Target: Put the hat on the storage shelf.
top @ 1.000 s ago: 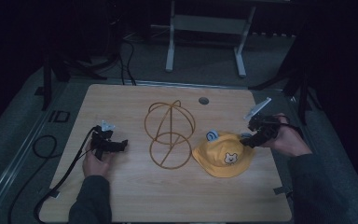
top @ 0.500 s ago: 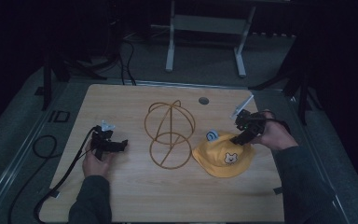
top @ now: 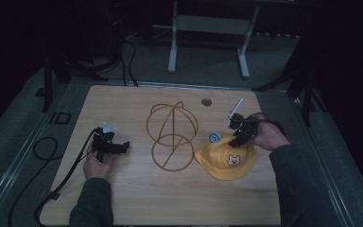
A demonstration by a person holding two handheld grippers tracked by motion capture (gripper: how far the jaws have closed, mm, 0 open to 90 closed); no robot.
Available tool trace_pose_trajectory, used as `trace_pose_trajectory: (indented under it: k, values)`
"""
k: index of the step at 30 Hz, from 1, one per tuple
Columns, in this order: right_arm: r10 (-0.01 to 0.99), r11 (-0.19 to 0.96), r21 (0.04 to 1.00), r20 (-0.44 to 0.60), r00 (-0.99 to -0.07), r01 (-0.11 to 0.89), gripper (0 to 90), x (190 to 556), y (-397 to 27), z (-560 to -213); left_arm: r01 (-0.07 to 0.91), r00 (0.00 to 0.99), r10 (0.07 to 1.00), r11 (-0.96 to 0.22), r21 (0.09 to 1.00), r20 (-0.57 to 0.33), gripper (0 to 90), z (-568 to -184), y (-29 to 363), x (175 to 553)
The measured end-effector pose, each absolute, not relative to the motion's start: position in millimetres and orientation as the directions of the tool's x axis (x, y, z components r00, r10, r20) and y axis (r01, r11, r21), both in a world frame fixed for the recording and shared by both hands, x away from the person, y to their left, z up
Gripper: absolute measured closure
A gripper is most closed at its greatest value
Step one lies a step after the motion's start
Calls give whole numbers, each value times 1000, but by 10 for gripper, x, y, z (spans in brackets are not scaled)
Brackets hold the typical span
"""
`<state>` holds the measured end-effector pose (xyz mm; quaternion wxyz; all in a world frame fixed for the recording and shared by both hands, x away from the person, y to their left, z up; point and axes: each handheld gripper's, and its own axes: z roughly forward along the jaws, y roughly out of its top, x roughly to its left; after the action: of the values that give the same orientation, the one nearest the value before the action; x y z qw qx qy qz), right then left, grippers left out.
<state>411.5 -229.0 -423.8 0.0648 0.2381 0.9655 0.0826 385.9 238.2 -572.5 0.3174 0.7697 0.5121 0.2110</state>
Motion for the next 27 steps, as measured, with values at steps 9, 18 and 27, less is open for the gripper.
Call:
trace_pose_trajectory:
  k: [9,18,27]
  values:
    - [423,896,168,-46,-905,410,729,4108,-2276,-4263,655,386,923,-272,705,-2,92,-5726,2381,3859]
    - [387,913,146,-21,-922,380,745,4074,-2301,-4240,655,386,923,-272,705,-2,92,-5725,2381,3859]
    - [382,913,158,-11,-924,376,752,4047,-2322,-4164,655,386,923,-272,705,-2,92,-5725,2381,3859]
